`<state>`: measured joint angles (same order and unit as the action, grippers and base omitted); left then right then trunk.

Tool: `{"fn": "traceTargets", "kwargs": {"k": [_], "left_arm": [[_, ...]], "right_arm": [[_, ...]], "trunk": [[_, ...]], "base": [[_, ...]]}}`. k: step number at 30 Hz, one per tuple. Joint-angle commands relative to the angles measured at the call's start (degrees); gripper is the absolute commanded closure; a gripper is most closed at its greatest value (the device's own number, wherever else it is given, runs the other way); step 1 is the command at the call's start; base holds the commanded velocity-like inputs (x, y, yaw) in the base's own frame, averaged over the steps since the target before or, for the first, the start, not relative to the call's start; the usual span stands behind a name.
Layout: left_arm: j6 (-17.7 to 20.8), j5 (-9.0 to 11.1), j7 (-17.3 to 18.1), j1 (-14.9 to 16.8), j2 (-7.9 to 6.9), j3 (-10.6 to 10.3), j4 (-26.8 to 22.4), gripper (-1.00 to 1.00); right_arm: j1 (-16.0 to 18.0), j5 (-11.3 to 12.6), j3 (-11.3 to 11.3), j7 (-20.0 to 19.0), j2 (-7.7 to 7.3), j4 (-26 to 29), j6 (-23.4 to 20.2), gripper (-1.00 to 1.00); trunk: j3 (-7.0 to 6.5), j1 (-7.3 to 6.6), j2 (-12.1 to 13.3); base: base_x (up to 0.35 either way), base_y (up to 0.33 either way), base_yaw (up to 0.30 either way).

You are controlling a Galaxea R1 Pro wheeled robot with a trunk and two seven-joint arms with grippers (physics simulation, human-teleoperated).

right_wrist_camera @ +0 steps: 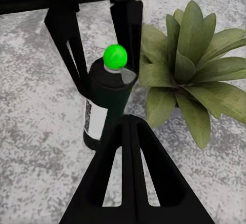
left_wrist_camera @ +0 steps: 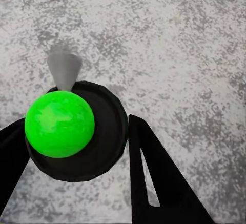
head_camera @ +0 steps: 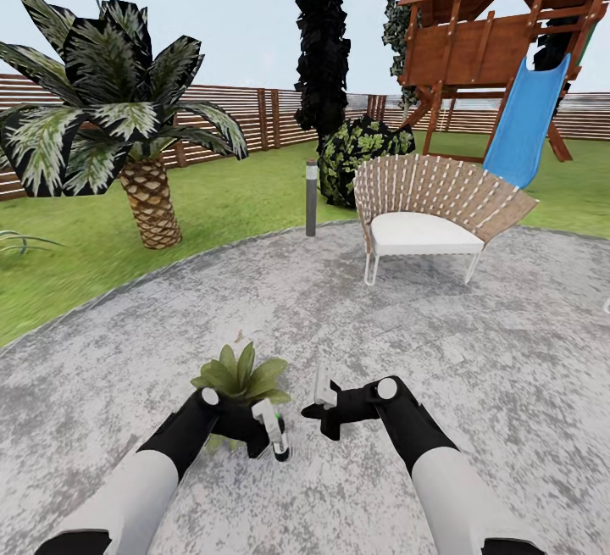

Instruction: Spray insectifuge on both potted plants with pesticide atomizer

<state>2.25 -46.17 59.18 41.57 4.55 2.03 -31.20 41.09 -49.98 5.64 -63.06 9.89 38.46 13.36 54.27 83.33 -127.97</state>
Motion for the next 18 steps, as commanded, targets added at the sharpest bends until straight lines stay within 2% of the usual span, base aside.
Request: {"fn": "traceTargets", "kwargs": {"k": [1, 4, 6, 7, 8, 11, 14, 15, 16, 18], "left_arm": [[-0.01, -0.19, 0.32, -0.01, -0.71, 0.24, -0.09, 1.0], [-0.51, -0.36, 0.32, -0.42, -3.59, 0.21, -0.09, 1.0], [-3.03, -0.47, 0.79, -0.84, -6.52, 0.07, -0.09, 1.0], [-4.29, -0.69, 1.56, -0.9, -7.39, 0.03, -0.09, 1.0], [-5.2, -0.81, 2.35, -0.93, -8.17, 0.1, -0.09, 1.0], [-6.08, -0.6, 3.15, -1.05, -10.76, 0.22, -0.09, 1.0], [-6.02, -0.55, 3.02, -1.18, -12.5, 0.41, -0.09, 1.0], [-5.92, -0.43, 2.81, -1.21, -13.73, 0.57, -0.09, 1.0], [-5.85, -0.09, 2.62, -1.22, -14.77, 1.17, -0.08, 1.0], [-5.85, 1.08, 2.41, -1.23, -15.78, 4.73, 0.08, 1.0]], "right_arm": [[0.04, -0.61, 0.43, -0.22, 0.1, 0.04, 0.53, 1.0], [0.04, -0.71, 0.43, -0.22, 0.1, -0.12, 0.53, 1.0], [0.04, -0.73, 0.43, -0.22, 0.1, -0.31, 0.53, 1.0], [0.04, -0.73, 0.43, -0.19, 0.1, -0.37, 0.53, 1.0], [0.04, -0.73, 0.45, -0.16, 0.1, -0.43, 0.53, -1.0], [0.04, -0.73, 0.61, -0.04, 0.1, -0.42, 0.53, -1.0], [-0.05, -0.73, 1.03, 0.16, 0.1, -0.44, 0.58, -1.0], [-0.14, -0.76, 1.49, 0.28, 0.1, -0.51, 0.6, -1.0], [-0.21, -0.79, 2.15, 0.76, 0.1, -0.9, 0.65, -1.0], [-0.34, -0.87, 3.57, 5.43, 0.1, -3.46, 0.75, -1.0]], "trunk": [[0.05, -0.01, -0.02], [0.05, -0.01, -0.02], [0.05, -0.01, -0.02], [0.05, -0.01, -0.02], [0.05, -0.01, -0.02], [0.05, -0.01, -0.02], [0.05, -0.01, -0.02], [0.05, -0.01, -0.02], [0.05, -0.01, -0.02], [0.05, -0.01, -0.02]], "base": [[0.0, 0.0, 0.0], [0.0, 0.0, 0.0], [0.0, 0.0, 0.0], [0.0, 0.0, 0.0], [0.0, 0.0, 0.0], [0.0, 0.0, 0.0], [0.0, 0.0, 0.0], [0.0, 0.0, 0.0], [0.0, 0.0, 0.0], [0.0, 0.0, 0.0]]}}
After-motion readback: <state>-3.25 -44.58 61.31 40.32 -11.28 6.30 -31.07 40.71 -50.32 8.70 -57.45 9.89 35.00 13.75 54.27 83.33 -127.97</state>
